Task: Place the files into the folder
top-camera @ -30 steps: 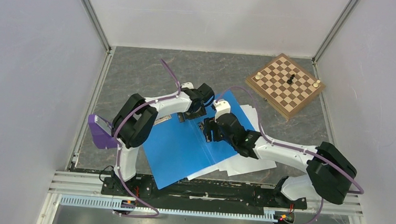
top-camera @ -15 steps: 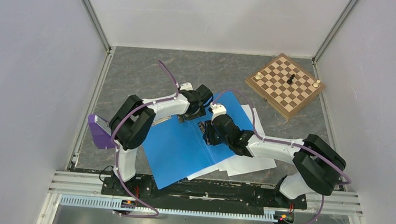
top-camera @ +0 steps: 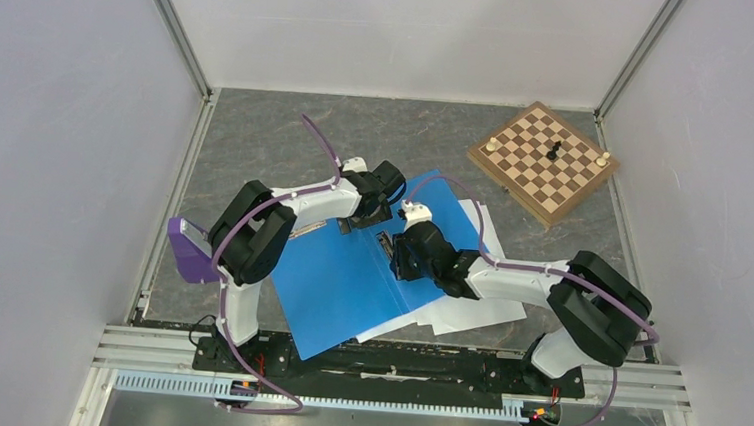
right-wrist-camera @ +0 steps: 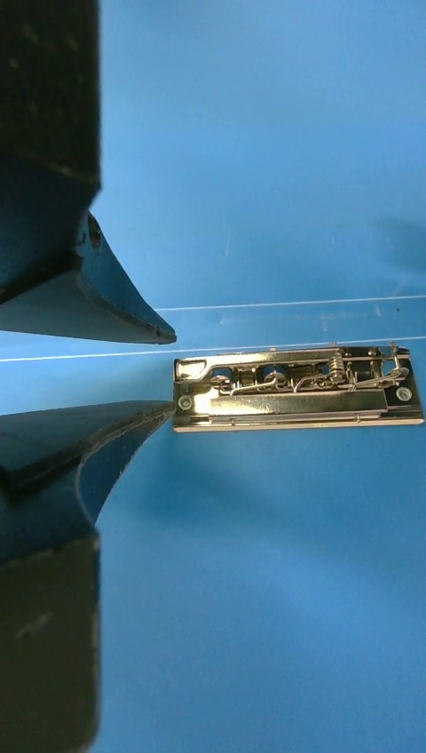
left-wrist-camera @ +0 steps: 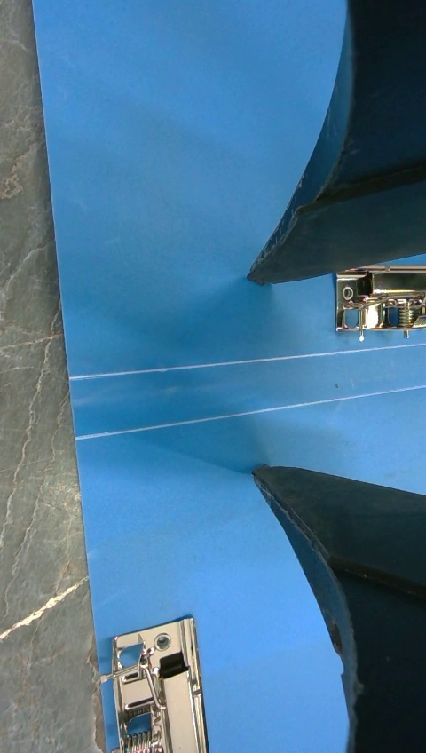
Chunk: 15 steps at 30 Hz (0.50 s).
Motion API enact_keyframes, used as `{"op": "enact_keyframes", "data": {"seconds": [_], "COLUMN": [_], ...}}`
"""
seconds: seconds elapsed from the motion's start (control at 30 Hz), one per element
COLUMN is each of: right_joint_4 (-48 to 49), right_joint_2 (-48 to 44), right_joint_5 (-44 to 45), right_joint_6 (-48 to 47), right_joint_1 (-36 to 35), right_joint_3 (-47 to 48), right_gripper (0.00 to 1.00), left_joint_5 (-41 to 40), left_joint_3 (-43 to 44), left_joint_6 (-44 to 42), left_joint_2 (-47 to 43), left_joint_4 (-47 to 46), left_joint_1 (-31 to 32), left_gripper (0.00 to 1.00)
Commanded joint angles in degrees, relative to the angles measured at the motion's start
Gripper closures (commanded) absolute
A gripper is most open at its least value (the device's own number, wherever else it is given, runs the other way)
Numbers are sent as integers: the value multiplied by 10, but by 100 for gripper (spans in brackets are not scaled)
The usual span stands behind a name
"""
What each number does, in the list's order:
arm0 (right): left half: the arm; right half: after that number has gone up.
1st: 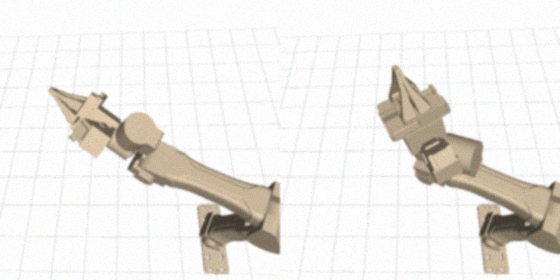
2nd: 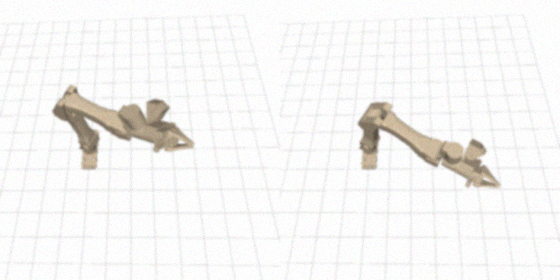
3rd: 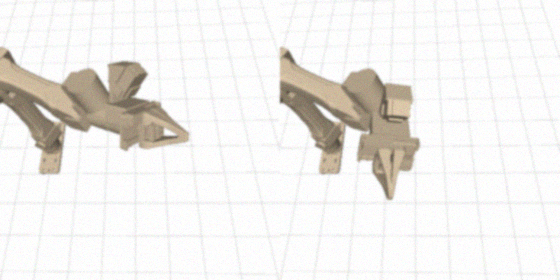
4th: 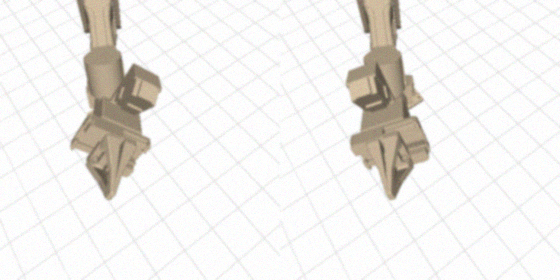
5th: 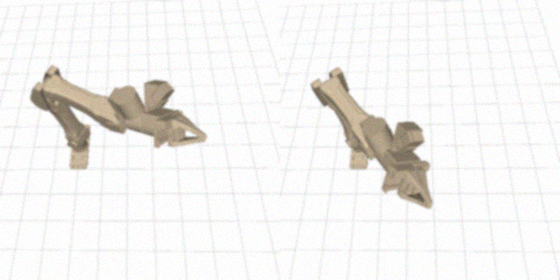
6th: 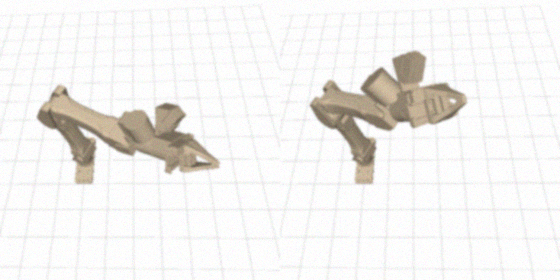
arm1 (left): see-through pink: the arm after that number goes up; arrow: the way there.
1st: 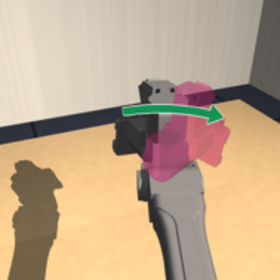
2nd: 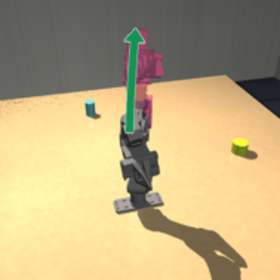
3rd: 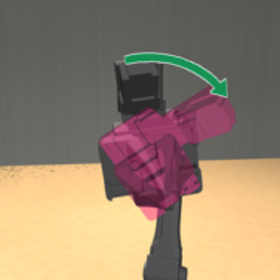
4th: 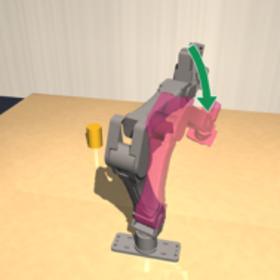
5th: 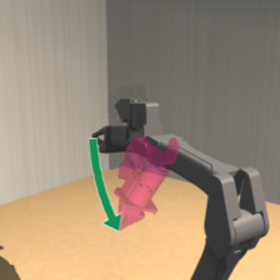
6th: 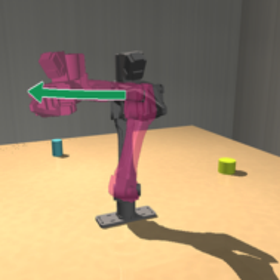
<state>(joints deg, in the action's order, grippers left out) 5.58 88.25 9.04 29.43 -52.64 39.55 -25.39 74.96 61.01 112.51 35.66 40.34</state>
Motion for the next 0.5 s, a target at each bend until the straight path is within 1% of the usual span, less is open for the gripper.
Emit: {"op": "enact_keyframes", "data": {"seconds": [0.0,0.47], "right_joint_4": [25,38], "right_joint_2": [11,23], "right_joint_5": [19,33], "right_joint_6": [7,23], "right_joint_1": [-1,0], "right_joint_3": [-4,3], "right_gripper": [69,75], "left_joint_5": [54,55], "left_joint_3": [-44,-44], "left_joint_6": [15,4], "left_joint_2": [78,83], "left_joint_4": [-7,-7], "left_joint_1": [-2,-2], "left_gripper": [18,18]}}
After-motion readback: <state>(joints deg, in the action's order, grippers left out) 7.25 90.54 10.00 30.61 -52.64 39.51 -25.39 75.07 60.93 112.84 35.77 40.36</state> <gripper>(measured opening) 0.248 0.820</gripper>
